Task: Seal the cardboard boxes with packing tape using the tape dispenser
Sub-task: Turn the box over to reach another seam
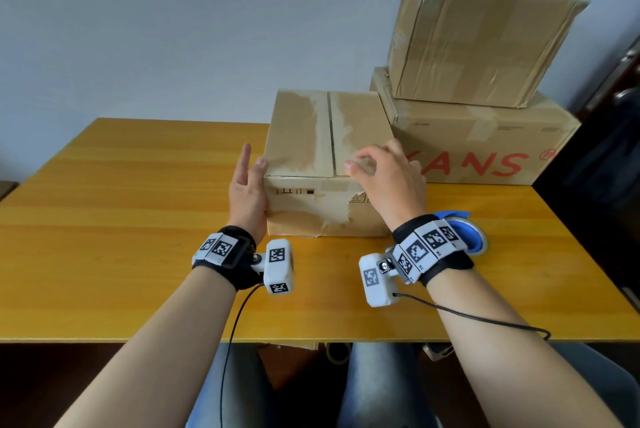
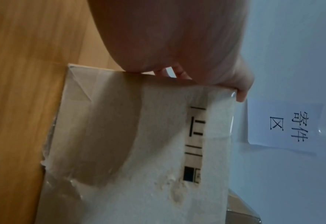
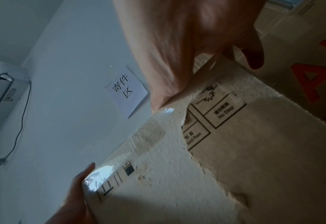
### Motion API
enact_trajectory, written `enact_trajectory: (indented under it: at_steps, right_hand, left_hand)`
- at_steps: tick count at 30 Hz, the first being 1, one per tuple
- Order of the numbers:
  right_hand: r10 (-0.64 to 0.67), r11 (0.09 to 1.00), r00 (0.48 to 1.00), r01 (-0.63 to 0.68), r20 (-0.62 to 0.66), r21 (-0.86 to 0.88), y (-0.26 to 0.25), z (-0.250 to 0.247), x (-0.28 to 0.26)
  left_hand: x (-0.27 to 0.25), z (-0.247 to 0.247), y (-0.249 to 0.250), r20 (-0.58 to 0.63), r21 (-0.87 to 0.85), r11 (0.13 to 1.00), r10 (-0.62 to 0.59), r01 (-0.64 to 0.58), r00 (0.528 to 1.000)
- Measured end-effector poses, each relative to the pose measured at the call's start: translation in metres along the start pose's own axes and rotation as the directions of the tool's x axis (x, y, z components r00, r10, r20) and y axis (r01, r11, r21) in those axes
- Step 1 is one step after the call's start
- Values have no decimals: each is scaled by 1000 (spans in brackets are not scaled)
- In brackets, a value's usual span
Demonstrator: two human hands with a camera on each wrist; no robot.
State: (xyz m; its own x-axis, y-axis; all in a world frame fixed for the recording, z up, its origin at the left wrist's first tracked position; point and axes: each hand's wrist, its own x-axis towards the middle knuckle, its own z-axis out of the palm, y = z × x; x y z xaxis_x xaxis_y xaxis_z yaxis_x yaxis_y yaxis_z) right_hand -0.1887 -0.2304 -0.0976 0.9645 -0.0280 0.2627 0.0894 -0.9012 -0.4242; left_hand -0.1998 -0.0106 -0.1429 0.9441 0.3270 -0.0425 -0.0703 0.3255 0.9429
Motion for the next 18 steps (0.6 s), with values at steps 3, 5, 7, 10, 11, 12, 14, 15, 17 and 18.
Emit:
enact_trajectory:
  at_steps: [3, 5, 7, 10, 11, 12, 14, 15, 17, 18]
  right_hand:
    - [-4, 1000, 1000, 4, 5, -2, 0, 1, 0]
    - [-3, 1000, 1000, 3, 5, -11, 0, 0, 0]
    - [-3, 1000, 1000, 3, 11, -16, -1, 0, 0]
    - [-6, 1000, 1000, 6, 10, -28, -1, 1, 1]
    - [-5, 1000, 1000, 6, 8, -30, -2, 1, 1]
    - [-4, 999, 1000, 4, 6, -32, -2, 2, 1]
    - [-2, 999, 1000, 2, 6, -42, -2, 3, 1]
    - [-3, 999, 1000, 3, 5, -44, -2, 3, 1]
    - [-2, 999, 1000, 2, 3, -49, -2, 3, 0]
    - [-1, 999, 1000, 1, 1, -53, -2, 4, 0]
  left_hand:
    - [0, 0, 2, 75, 82, 997, -10, 4, 997]
    - [-2, -1, 4, 126, 157, 988, -24, 4, 992]
    - [-1, -5, 3, 174, 223, 974, -63, 23, 983]
    - [-2, -10, 1, 189, 336, 942, -88, 20, 978]
    - [-2, -10, 1, 194, 359, 933, -85, 10, 977]
    - [-2, -9, 2, 199, 414, 910, -88, -3, 976]
    - [-1, -11, 6, 199, 448, 894, -128, 26, 972]
    - [-1, -14, 9, 203, 465, 884, -148, 38, 968]
    - [2, -16, 10, 203, 495, 867, -174, 52, 964]
    - [3, -17, 9, 194, 504, 861, -188, 67, 963]
